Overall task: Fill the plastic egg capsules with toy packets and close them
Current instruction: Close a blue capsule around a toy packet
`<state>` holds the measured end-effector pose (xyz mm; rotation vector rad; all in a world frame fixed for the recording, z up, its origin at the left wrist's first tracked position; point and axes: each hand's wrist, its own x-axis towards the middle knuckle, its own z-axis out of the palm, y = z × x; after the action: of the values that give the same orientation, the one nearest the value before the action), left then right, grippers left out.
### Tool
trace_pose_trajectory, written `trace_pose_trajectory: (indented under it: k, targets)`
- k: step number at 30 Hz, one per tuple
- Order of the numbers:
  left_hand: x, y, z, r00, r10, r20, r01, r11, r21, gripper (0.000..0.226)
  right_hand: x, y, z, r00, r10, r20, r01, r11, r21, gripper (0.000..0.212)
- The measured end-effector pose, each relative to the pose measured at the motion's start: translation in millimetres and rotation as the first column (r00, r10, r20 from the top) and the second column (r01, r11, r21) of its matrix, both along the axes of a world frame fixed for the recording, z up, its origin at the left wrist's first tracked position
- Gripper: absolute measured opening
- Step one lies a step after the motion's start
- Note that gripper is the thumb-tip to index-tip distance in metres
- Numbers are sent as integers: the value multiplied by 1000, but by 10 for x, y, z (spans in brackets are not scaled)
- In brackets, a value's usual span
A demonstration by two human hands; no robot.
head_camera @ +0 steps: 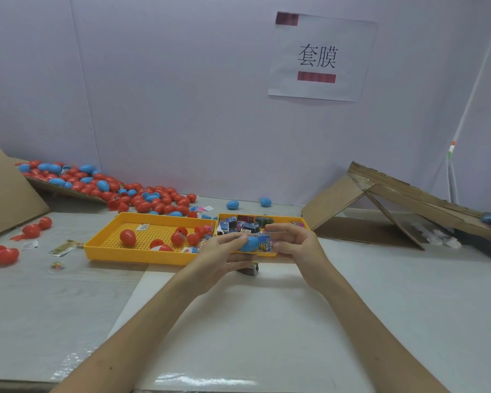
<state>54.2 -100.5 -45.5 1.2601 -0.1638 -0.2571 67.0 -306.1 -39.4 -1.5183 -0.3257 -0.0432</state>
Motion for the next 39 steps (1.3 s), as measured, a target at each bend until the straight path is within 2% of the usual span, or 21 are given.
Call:
trace_pose_trajectory:
  k: [7,14,19,28,33,39]
  targets:
    - [-38,-24,21,1000,7,11,-8,997,79,22,-8,9,-3,1000,5,16,-4,1000,-27,41]
    - [-67,-72,22,993,45,111,-70,971,228,18,-1,8,-10,998,55,21,-54,997,-59,41]
    - [-82,-78,34,993,31,116,-58,969,239,16,6,2,-30,997,70,43,-68,997,-40,33]
    - [-77,-74,31,996,21,84,-41,971,237,24,5,11,-33,992,-44,115,53,996,-75,19]
    - [-78,-77,38,998,42,53,-54,968,244,31,-43,20,-7,991,41,127,-29,995,-94,22]
    - [-79,-70,49,998,53,17,-56,969,239,35,-83,32,15,985,69,155,-44,986,-160,26]
